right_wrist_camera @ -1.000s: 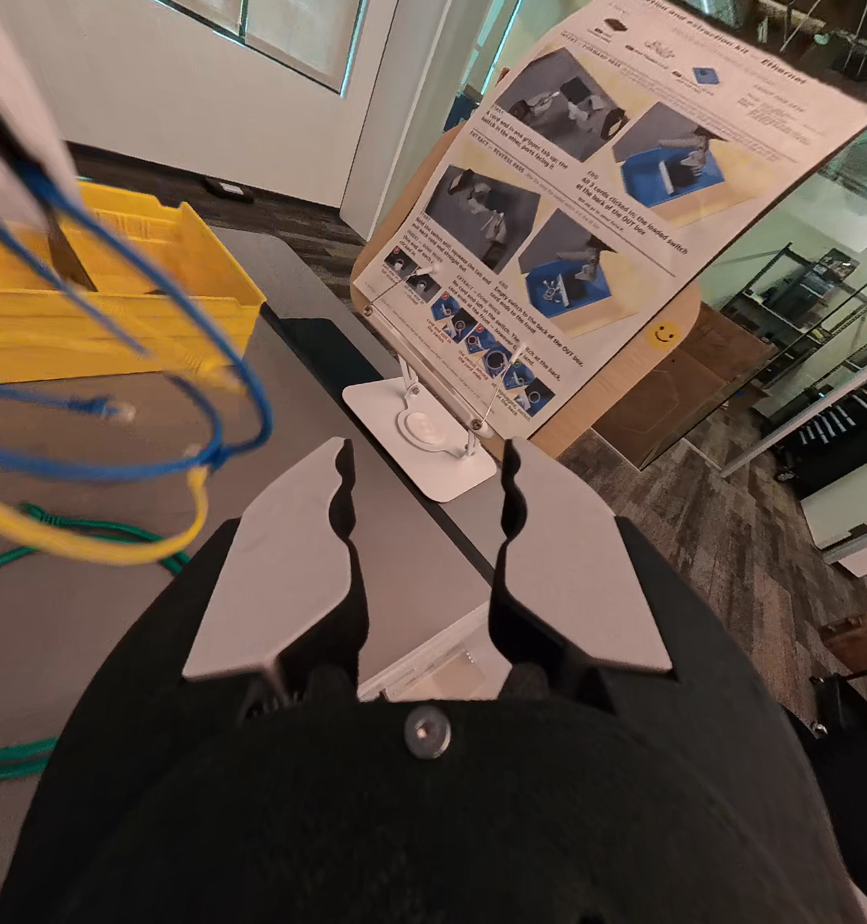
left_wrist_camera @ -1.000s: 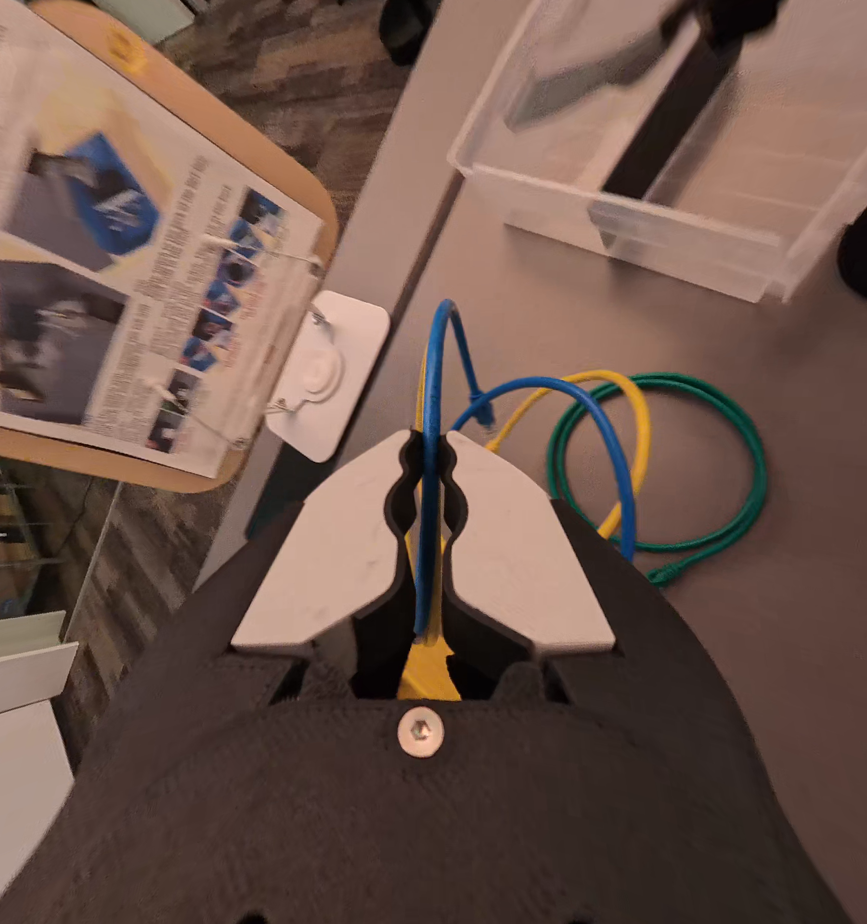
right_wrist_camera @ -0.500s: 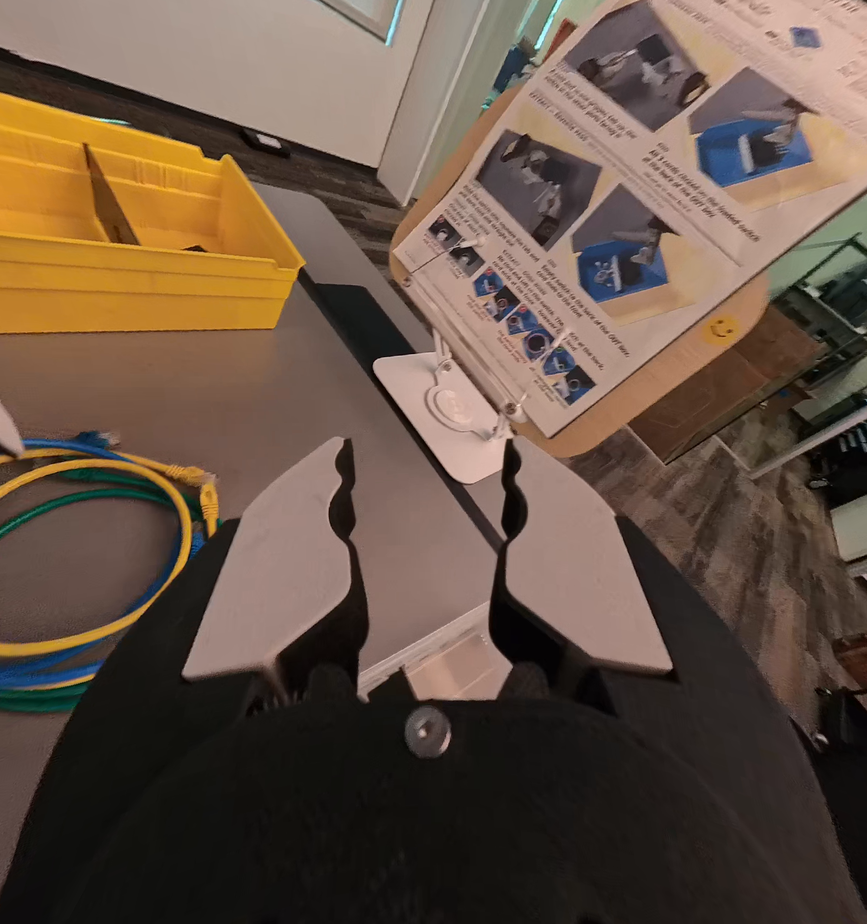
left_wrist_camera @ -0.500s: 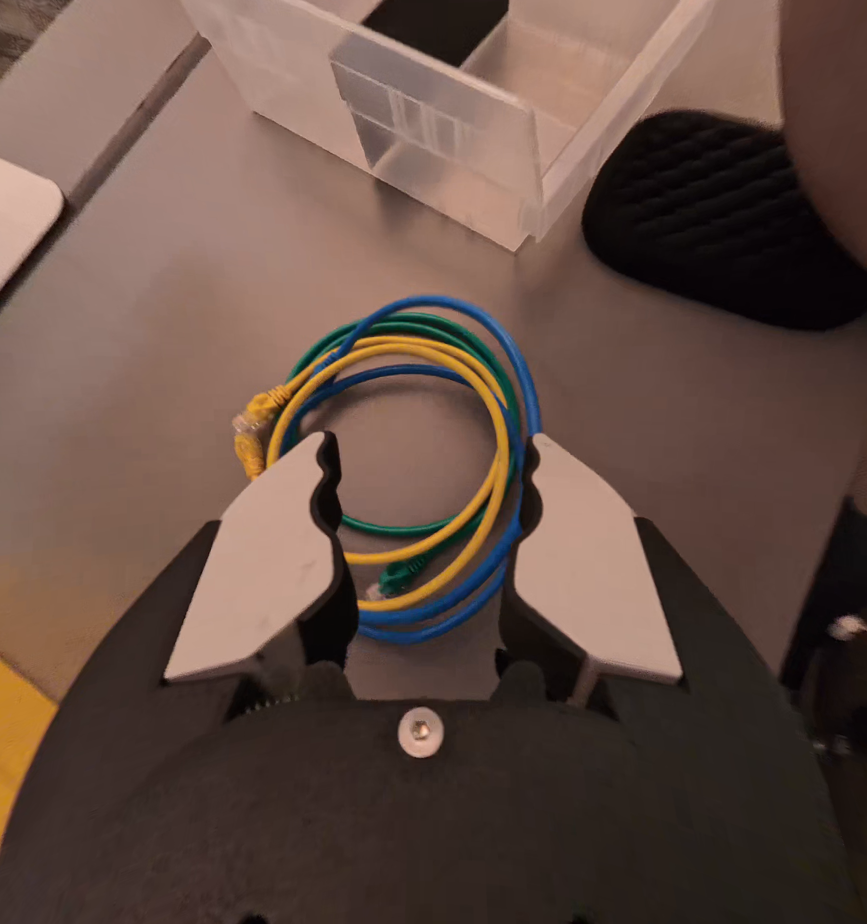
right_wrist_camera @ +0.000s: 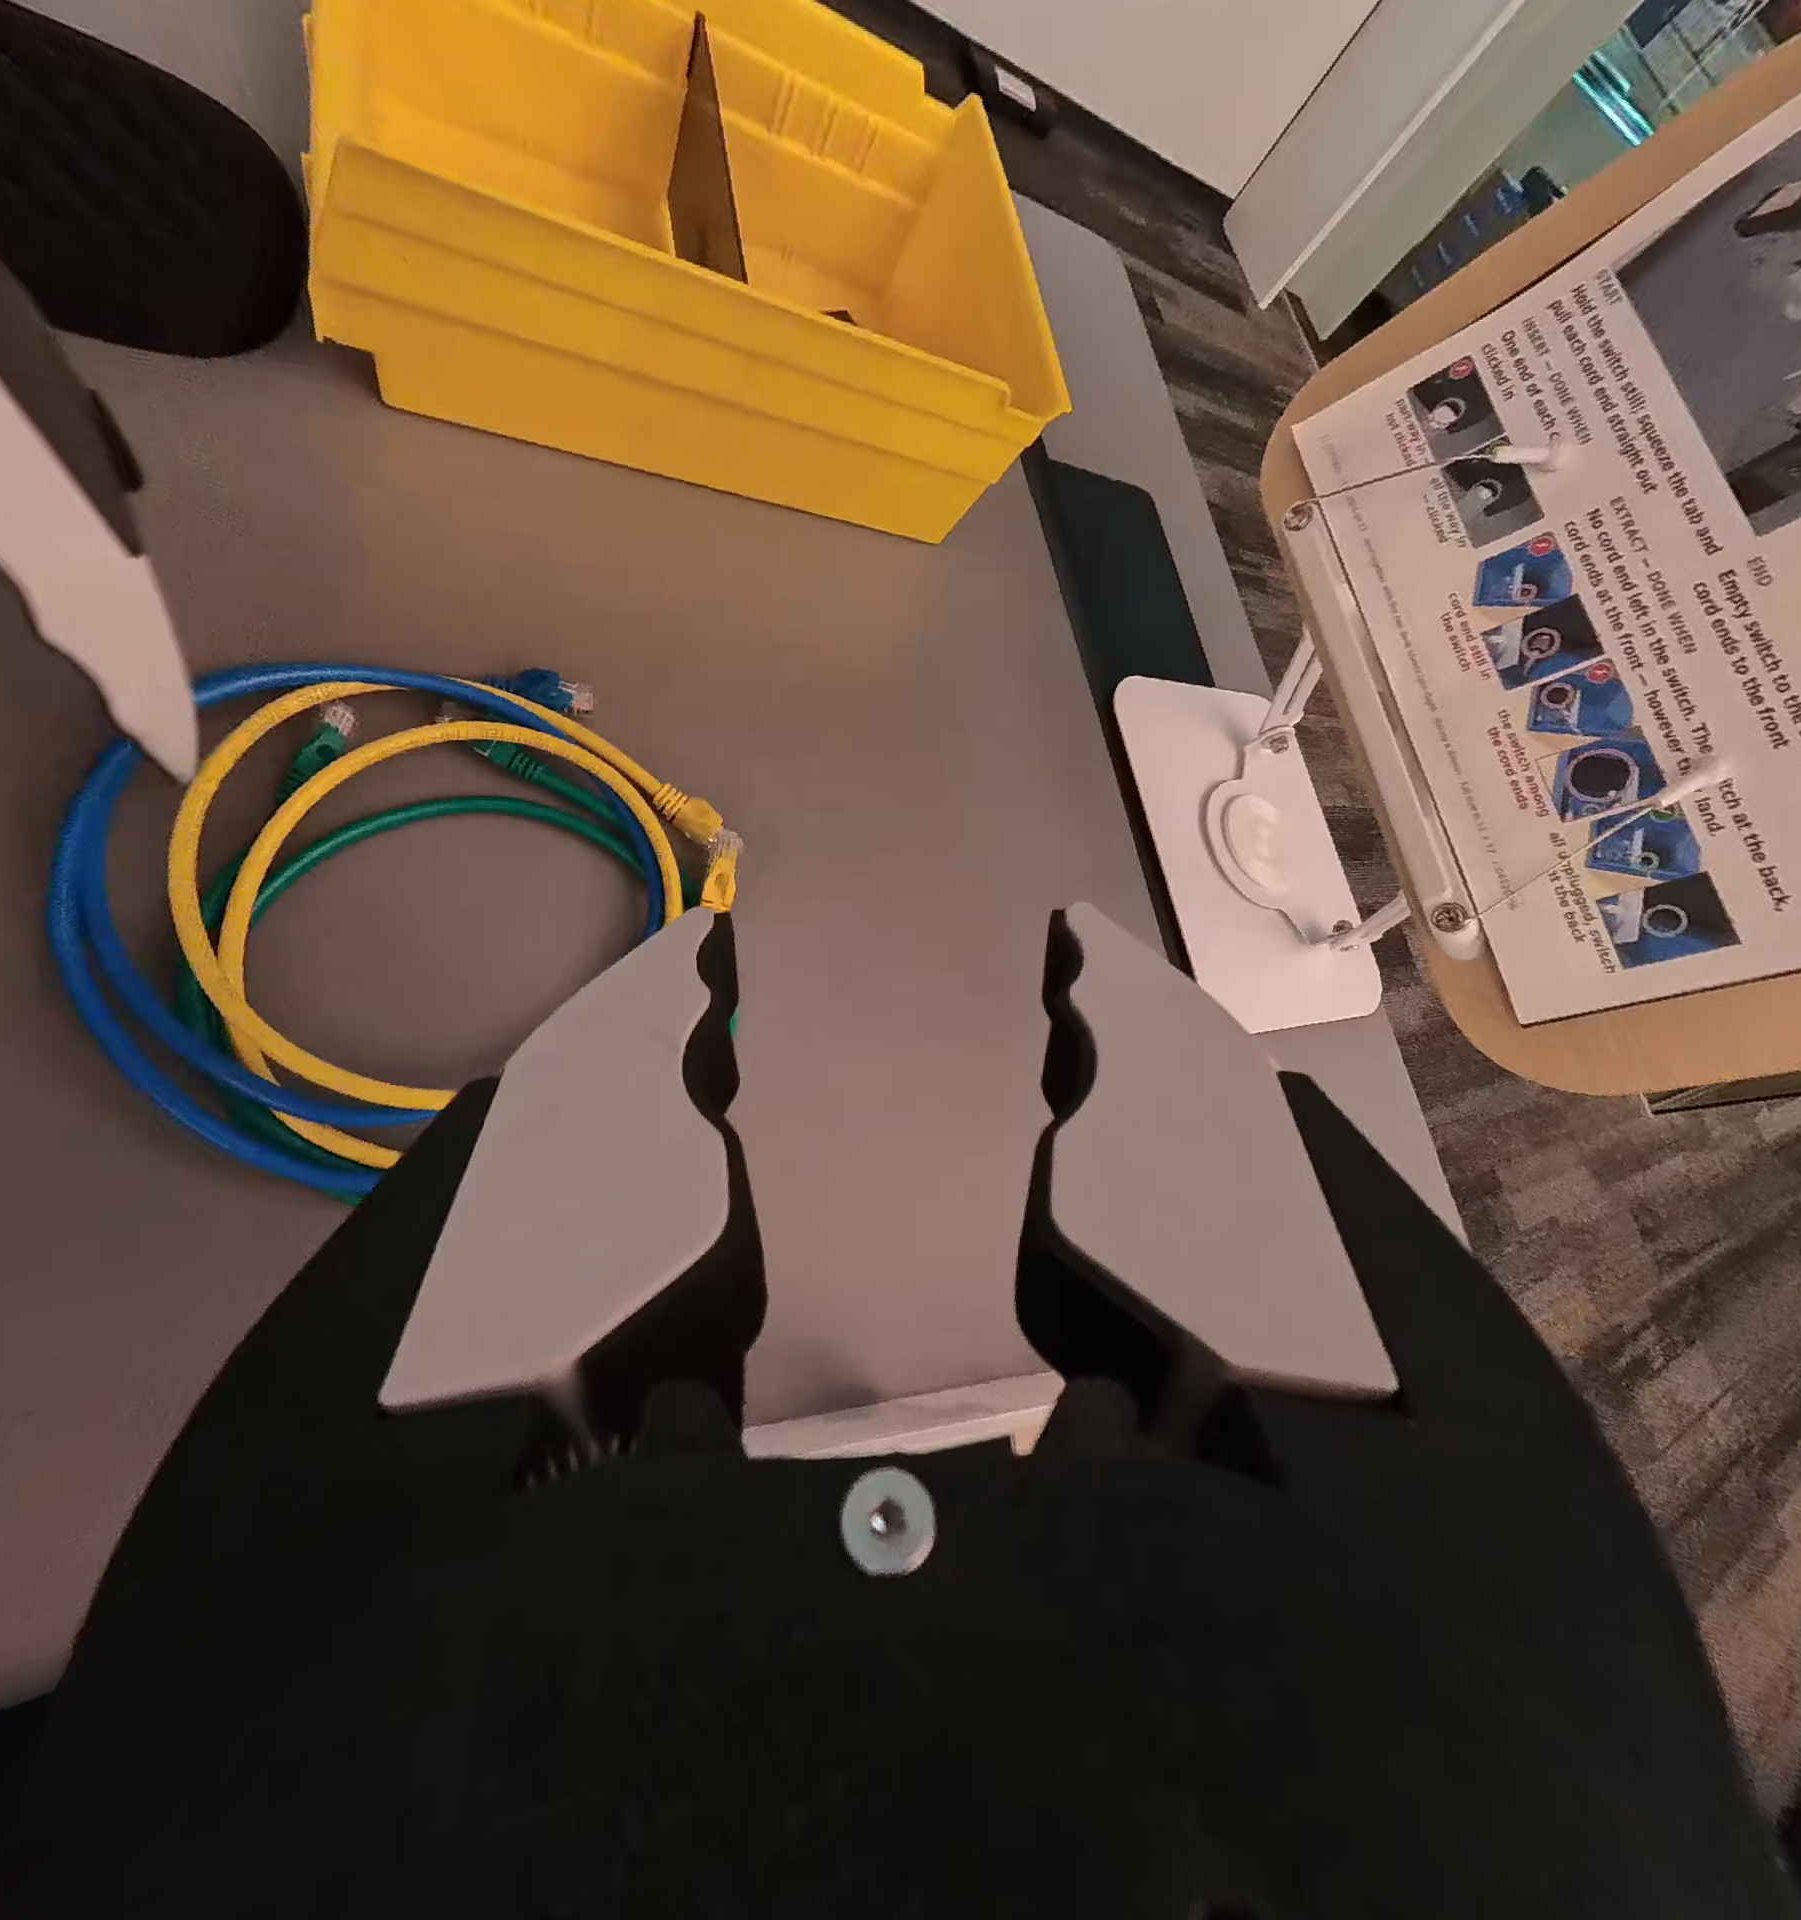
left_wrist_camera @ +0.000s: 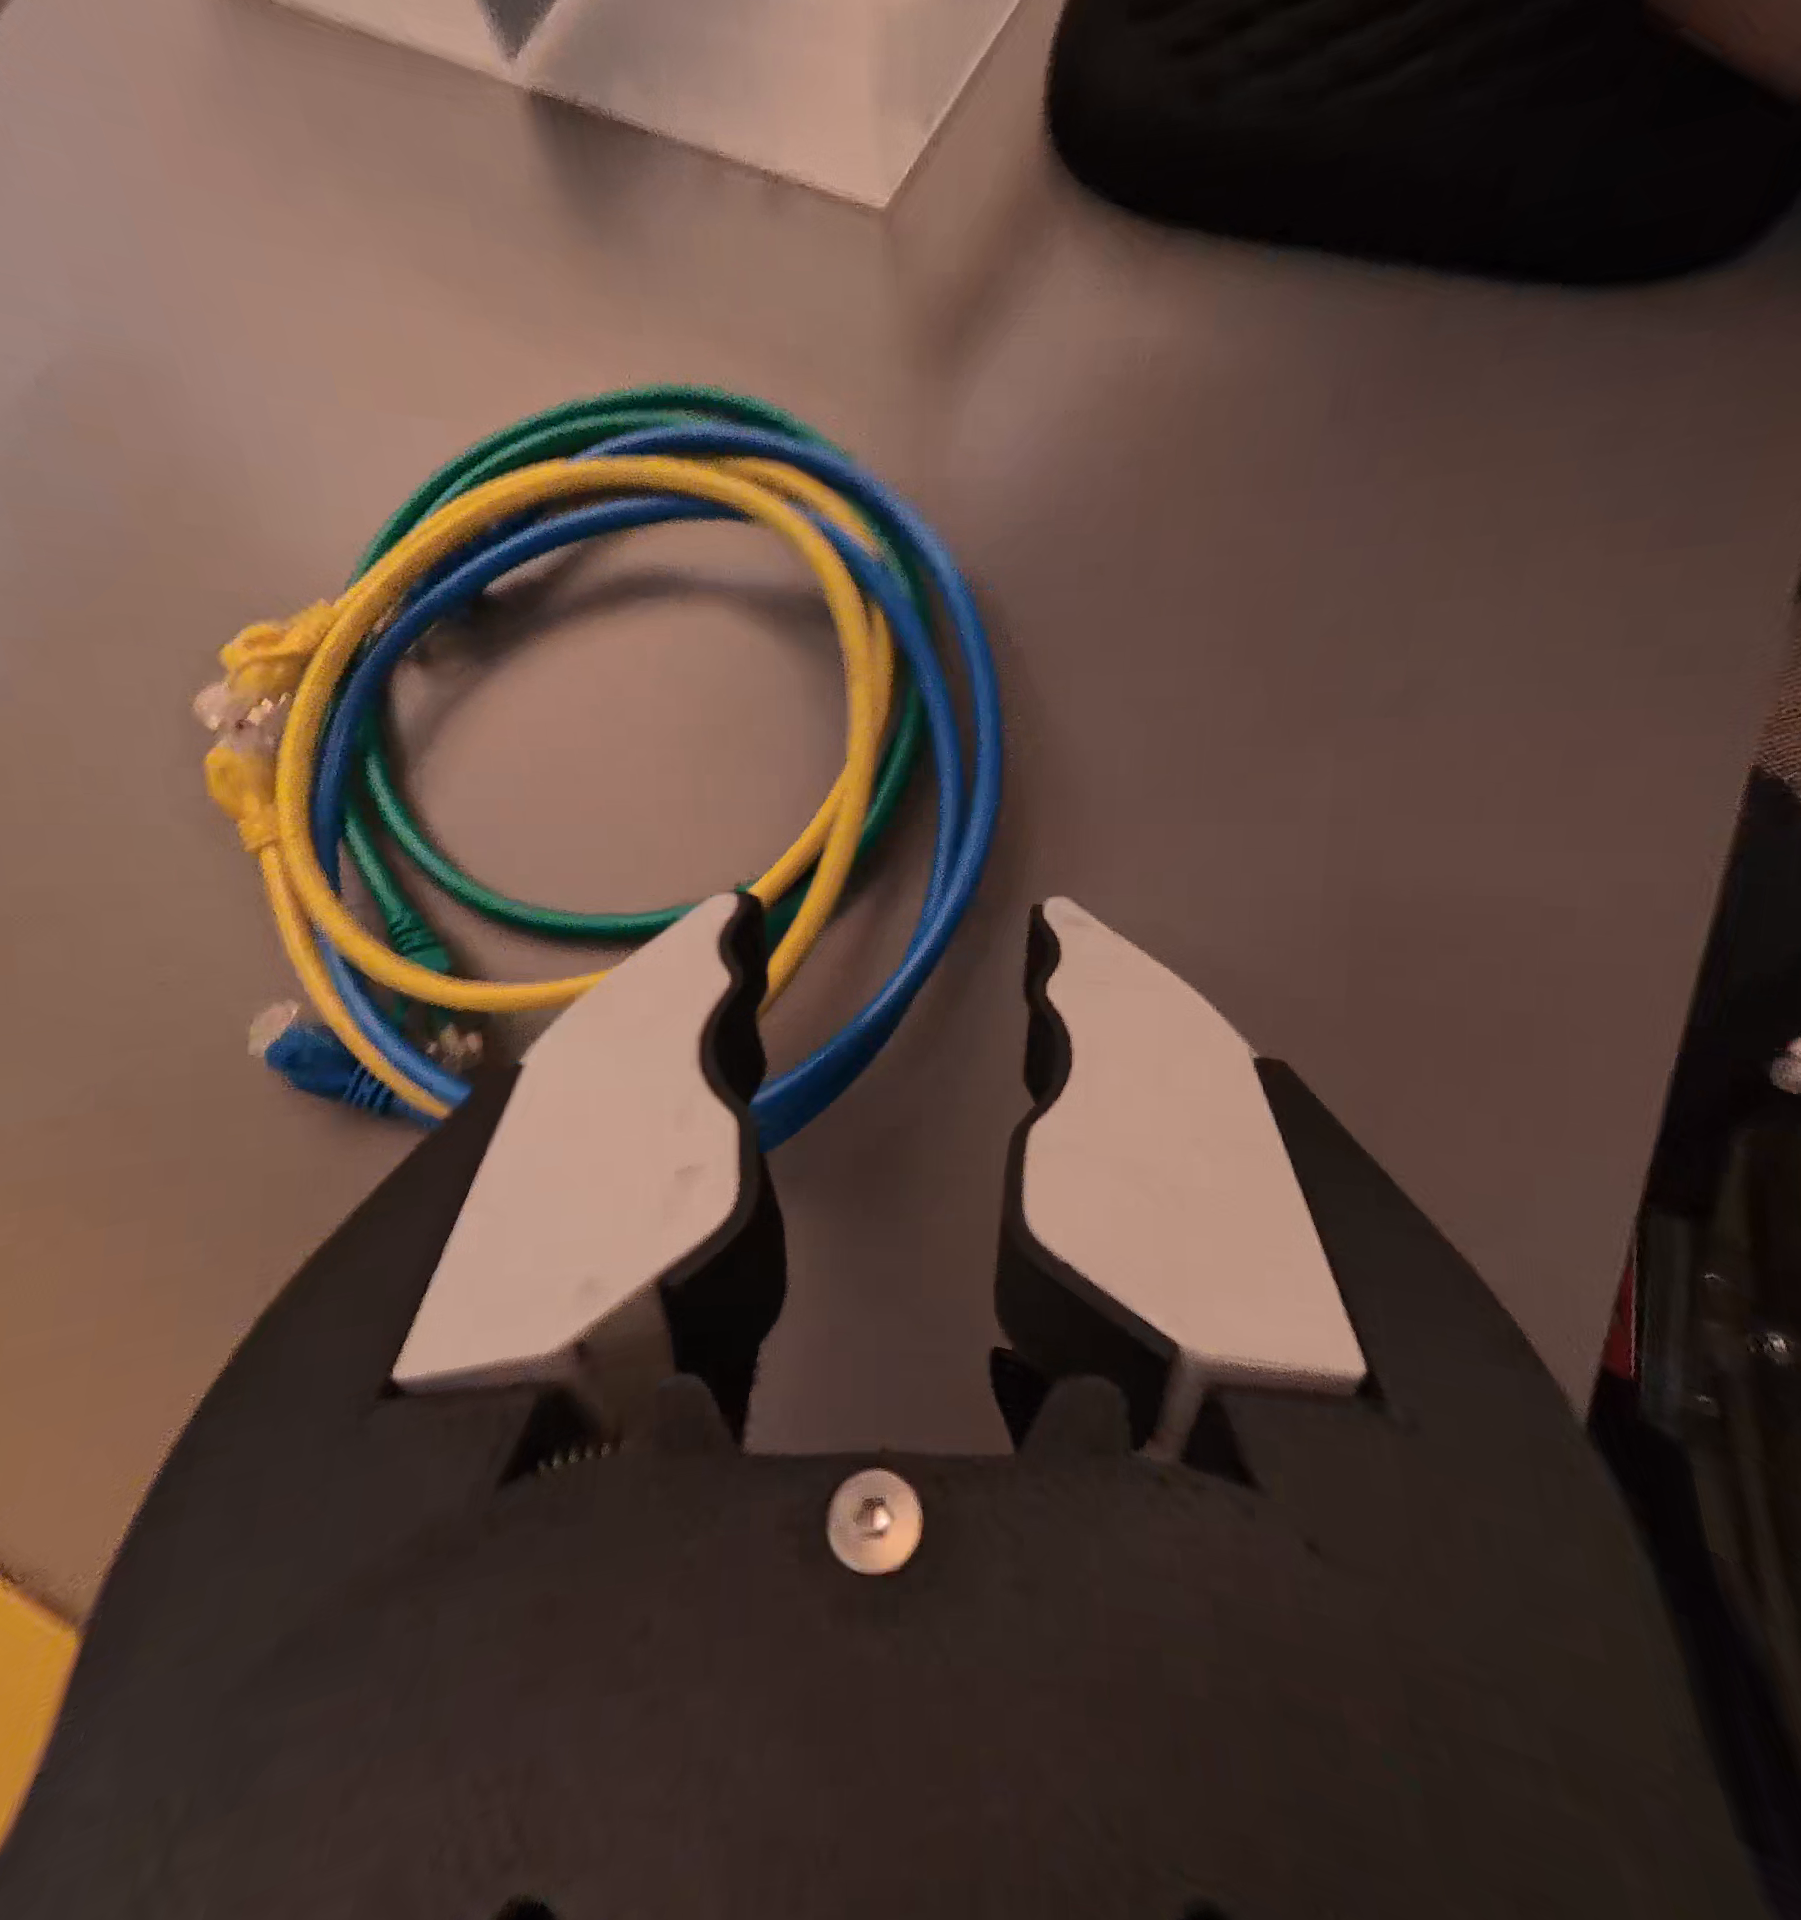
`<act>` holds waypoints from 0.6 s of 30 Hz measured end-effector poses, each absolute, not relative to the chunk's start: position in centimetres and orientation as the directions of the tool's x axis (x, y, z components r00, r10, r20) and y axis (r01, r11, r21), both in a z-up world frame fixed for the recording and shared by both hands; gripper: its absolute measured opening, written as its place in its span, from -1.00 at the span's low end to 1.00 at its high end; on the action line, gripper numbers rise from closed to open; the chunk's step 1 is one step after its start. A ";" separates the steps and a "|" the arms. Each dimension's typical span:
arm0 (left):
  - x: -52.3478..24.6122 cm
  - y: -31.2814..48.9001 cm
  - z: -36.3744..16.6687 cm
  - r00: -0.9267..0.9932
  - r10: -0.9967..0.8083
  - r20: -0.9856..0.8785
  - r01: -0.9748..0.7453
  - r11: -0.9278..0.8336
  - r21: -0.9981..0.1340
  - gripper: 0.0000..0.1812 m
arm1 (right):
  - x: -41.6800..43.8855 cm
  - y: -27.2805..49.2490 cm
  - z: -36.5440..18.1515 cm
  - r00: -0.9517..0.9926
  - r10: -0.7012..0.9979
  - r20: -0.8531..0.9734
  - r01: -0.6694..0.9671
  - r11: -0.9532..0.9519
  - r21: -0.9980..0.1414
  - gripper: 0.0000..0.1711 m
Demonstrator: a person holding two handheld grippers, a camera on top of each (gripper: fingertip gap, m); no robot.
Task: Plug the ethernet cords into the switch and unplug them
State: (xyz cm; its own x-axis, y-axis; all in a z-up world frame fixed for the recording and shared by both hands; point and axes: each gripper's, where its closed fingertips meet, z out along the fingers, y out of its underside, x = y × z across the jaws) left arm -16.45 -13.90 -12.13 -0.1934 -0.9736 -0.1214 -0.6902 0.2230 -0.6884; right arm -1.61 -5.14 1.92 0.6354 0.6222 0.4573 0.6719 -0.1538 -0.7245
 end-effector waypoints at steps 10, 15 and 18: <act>-15.2 -13.8 -12.0 -0.245 -0.952 -0.183 -0.670 0.303 -0.678 -0.70 | -1.5 -5.1 1.7 0.634 0.623 0.458 0.677 -0.161 -0.718 -0.32; -14.3 -12.7 -13.7 -0.318 -0.929 -0.188 -0.744 0.368 -0.558 -0.69 | -1.3 -5.1 1.4 0.630 0.622 0.465 0.689 -0.170 -0.705 -0.32; -13.9 -12.7 -15.5 -0.361 -0.922 -0.140 -0.790 0.382 -0.479 -0.73 | -1.3 -5.1 1.5 0.631 0.621 0.465 0.686 -0.168 -0.708 -0.32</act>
